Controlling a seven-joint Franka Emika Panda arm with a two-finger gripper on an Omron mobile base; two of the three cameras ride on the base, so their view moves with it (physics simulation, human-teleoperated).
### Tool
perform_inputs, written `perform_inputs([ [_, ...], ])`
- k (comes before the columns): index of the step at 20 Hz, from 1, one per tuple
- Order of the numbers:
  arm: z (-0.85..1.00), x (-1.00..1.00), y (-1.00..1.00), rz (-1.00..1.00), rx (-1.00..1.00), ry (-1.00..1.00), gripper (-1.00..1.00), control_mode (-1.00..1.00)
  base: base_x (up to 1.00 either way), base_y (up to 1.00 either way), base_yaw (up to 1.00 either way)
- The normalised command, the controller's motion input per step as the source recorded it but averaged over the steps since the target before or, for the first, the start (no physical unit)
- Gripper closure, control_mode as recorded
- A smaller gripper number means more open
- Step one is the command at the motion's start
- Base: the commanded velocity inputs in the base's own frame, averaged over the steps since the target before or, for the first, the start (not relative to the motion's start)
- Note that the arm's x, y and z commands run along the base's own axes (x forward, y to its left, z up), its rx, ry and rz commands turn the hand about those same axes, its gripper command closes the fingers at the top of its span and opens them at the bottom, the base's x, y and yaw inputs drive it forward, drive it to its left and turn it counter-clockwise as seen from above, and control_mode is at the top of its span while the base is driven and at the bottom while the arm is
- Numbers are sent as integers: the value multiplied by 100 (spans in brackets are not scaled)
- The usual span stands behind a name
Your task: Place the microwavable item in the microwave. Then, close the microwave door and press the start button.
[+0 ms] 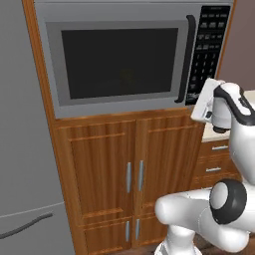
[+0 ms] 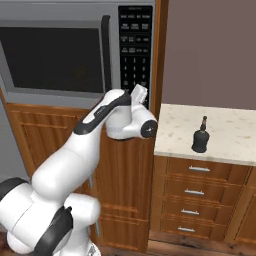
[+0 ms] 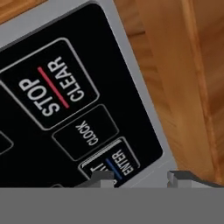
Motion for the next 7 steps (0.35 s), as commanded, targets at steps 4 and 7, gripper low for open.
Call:
perform_inputs([
  [4,-31,46,0,0,0,3,-100,-100,0,0,0],
  [7,-33,42,0,0,0,3,-100,-100,0,0,0],
])
